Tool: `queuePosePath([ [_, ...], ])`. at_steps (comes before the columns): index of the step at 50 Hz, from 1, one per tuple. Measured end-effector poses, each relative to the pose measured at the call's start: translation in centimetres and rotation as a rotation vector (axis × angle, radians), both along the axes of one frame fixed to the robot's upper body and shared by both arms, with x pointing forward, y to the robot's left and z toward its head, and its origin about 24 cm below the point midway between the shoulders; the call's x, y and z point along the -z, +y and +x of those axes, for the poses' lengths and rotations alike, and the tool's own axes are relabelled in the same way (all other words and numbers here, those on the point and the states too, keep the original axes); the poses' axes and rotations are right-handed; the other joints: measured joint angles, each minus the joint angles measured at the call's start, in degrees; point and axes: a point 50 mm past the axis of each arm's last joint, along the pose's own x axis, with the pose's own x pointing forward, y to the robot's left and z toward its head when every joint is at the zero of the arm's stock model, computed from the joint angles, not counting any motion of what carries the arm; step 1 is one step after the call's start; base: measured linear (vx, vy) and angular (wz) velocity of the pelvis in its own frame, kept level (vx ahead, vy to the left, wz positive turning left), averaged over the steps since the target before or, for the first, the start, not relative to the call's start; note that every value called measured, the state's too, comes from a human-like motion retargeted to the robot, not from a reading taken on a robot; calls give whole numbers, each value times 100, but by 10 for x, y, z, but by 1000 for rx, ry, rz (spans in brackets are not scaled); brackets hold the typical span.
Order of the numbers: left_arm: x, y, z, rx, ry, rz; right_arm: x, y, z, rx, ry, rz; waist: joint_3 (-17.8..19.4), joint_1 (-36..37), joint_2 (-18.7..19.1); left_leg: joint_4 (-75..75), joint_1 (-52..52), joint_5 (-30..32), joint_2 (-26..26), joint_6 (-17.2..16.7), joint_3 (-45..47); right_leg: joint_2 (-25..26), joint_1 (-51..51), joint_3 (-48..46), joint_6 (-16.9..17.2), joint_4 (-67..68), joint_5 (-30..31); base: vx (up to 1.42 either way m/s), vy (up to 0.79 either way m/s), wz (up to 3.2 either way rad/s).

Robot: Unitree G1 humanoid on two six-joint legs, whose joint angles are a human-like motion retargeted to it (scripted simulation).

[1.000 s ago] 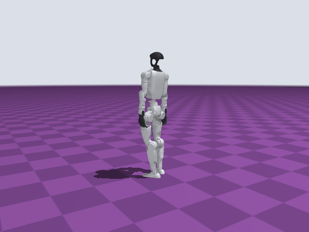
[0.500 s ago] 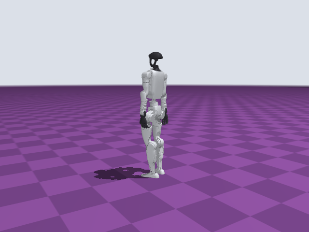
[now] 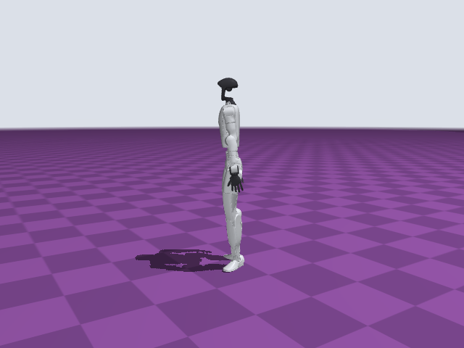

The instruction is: In place motions

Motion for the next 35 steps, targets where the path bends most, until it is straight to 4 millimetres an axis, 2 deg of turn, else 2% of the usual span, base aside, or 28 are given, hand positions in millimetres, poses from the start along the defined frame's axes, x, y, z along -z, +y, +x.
queuePosePath([
  [4, -2, 5, -10, -20, 39, 26, 0, 3, -6, 24, 14, 15, -210, -55, -108, 198, 165, -13, 92, -41, 536, -135, 9, -450, 111, 38, -84, 18, -18, 159],
  [6, -2, 6, -14, -32, 51, 31, 0, 3, -7, 23, 20, 15, -280, -31, -114, 183, 218, 101, 108, -54, 455, -134, 37, -630, 160, 59, -110, 20, -18, 122],
  [8, -2, 6, -16, -44, 57, 33, 0, 3, -6, 18, 21, 13, -305, 64, -73, 33, 270, 466, 103, -129, 191, -61, 94, -761, 206, 80, -133, 22, -19, 85],
  [10, -2, 5, -17, -51, 57, 32, 0, 2, -4, 14, 14, 11, -315, 196, 42, -275, 332, 618, 76, -487, -138, 98, 159, -865, 245, 107, -159, 24, -20, 60],
  [13, -2, 1, -20, -60, 60, 18, 0, 0, 1, 0, 0, 7, -375, 332, 75, -718, 358, 680, -195, -244, -294, 118, 252, -1005, 326, 147, -136, 31, -25, 57],
  [23, -1, -1, -10, -42, 29, 9, 3, 11, 31, -14, -122, 56, -317, 652, -29, -809, 286, 589, -434, -16, -1058, -36, 659, -1551, 526, 366, -6, 31, -24, 59],
  [28, -1, -3, -8, -44, 22, -5, 3, 13, 35, -42, -147, 70, -385, 758, -23, -883, 321, 468, -581, 77, -1440, -86, 874, -1819, 590, 441, 148, 42, -20, 52],
  [32, -1, 0, -7, -24, 23, 2, 4, 14, 31, -62, -148, 79, -346, 749, 83, -890, 367, 400, -543, 107, -1717, -130, 1074, -1995, 482, 690, 429, 36, -25, 71],
  [35, -1, 1, -4, -22, 24, 6, 4, 12, 28, -77, -144, 69, -236, 715, 361, -885, 414, 378, -276, 124, -1982, -227, 1131, -1846, 164, 1321, 776, 26, -24, 71],
])
